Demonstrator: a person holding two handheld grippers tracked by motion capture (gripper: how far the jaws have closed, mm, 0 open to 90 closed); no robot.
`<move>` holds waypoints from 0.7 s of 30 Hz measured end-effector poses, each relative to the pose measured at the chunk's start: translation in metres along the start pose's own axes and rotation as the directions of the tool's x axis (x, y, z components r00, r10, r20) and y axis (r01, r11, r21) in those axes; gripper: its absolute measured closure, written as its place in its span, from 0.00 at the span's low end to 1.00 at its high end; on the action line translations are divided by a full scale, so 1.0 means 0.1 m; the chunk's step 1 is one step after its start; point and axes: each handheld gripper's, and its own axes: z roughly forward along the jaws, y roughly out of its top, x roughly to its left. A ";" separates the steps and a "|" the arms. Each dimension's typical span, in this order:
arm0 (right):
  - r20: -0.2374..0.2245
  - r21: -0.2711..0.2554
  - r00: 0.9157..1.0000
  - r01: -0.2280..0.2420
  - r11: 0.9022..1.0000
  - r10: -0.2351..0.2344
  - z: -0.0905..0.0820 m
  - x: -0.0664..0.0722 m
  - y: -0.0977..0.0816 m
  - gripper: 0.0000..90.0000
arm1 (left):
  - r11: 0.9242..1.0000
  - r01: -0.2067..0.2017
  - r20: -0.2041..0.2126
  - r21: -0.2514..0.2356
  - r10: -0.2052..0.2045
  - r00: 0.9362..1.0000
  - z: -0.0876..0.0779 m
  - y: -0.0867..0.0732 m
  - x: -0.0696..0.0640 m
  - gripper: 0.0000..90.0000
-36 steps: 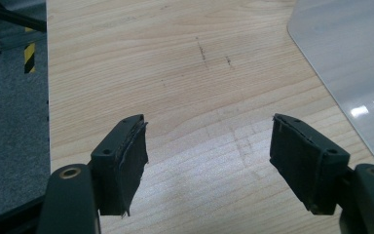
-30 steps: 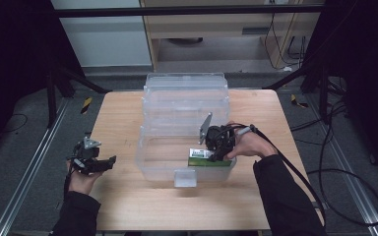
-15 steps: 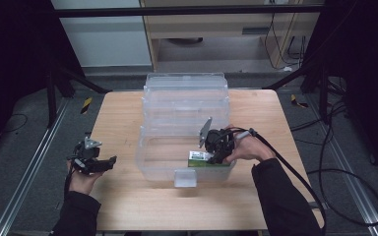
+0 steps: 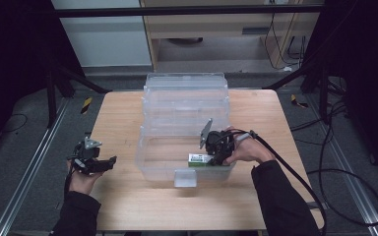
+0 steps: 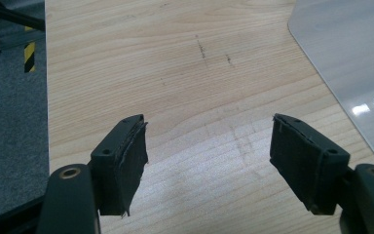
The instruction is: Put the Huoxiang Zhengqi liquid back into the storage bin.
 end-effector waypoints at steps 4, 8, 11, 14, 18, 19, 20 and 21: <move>0.010 -0.034 1.000 -0.025 0.999 0.025 -0.08 0.00 -0.04 0.70 | 1.000 -0.001 -0.002 0.000 0.001 1.000 0.00 0.00 0.00 0.32; 0.019 -0.100 0.999 -0.049 0.994 0.051 -0.21 0.02 -0.08 0.70 | 1.000 0.001 0.000 0.003 -0.001 1.000 0.00 0.00 0.00 0.32; 0.037 -0.128 0.996 -0.075 0.989 0.081 -0.31 0.05 -0.13 0.69 | 1.000 -0.002 0.001 0.001 0.002 1.000 0.00 0.00 -0.01 0.32; 0.053 -0.159 0.994 -0.083 0.984 0.093 -0.39 0.07 -0.17 0.67 | 1.000 -0.006 0.002 0.001 0.006 1.000 -0.01 0.01 -0.02 0.32; 0.071 -0.201 0.991 -0.098 0.975 0.114 -0.47 0.10 -0.21 0.66 | 1.000 -0.003 0.000 0.000 0.003 1.000 -0.01 0.01 -0.01 0.32; 0.075 -0.211 0.991 -0.093 0.973 0.111 -0.48 0.11 -0.23 0.66 | 1.000 -0.003 0.002 0.001 0.003 1.000 0.00 0.01 -0.01 0.32; 0.075 -0.219 0.991 -0.095 0.971 0.114 -0.49 0.12 -0.23 0.66 | 1.000 -0.003 0.002 0.002 0.003 1.000 0.00 0.01 -0.01 0.32; 0.080 -0.226 0.990 -0.099 0.969 0.120 -0.50 0.13 -0.24 0.67 | 1.000 -0.002 0.003 0.003 0.002 1.000 0.00 0.01 -0.01 0.32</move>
